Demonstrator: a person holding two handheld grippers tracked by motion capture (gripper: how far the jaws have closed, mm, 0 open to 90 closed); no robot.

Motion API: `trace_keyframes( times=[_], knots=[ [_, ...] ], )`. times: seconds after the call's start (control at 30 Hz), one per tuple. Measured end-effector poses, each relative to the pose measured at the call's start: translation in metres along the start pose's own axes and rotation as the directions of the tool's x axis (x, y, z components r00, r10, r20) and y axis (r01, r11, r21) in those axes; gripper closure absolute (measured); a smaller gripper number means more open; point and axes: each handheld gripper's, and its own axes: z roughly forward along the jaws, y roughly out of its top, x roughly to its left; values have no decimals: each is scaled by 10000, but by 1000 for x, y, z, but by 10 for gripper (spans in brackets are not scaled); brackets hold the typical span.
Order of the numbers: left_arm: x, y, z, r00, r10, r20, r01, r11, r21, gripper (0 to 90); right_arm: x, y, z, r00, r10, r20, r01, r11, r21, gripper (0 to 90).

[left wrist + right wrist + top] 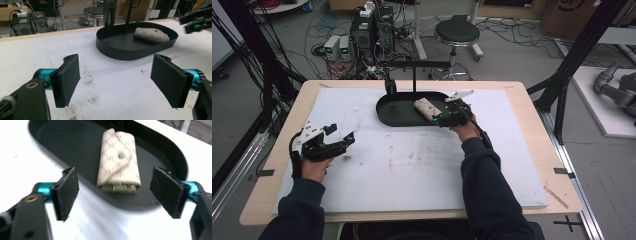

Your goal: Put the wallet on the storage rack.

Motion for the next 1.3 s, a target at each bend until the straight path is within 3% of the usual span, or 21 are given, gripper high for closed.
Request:
trace_keyframes(
  times=[0.07, 0.13, 0.23, 0.37, 0.5, 0.73, 1.1, 1.3],
  knots=[
    [0, 0, 0, 10000, -2, -28, 2, 10000, -14, 232, -2, -9, -18, 9999, 14, 124, -17, 9997, 249, 215],
    [0, 0, 0, 10000, -43, -29, 43, 10000, -39, 232, -2, -24, -39, 9995, -88, 300, 98, 9994, -332, 223],
    [0, 0, 1, 9999, -111, -75, 110, 9999, -61, 232, -7, -46, -64, 9991, 237, 357, -216, 9982, -567, 222],
    [-2, 1, 1, 9999, -68, -91, 67, 10000, -70, 232, -12, -74, -93, 9958, 378, 829, -310, 9961, -825, 220],
    [-3, 1, 2, 10000, 23, -53, -24, 10000, -69, 232, -11, -96, -111, 9942, 557, 923, -448, 9922, -1163, 214],
    [-3, 1, 0, 9999, 106, -82, -107, 9999, -50, 232, -8, -119, -124, 9919, 792, 993, -650, 9881, -1392, 213],
    [-6, 2, -1, 9999, 171, -10, -171, 9997, -164, 232, -8, -119, -137, 9843, 1094, 1388, -826, 9791, -1858, 213],
    [-7, 2, -2, 9998, 188, -4, -188, 9997, -157, 232, -8, -121, -137, 9830, 1114, 1458, -857, 9813, -1722, 214]
  ],
)
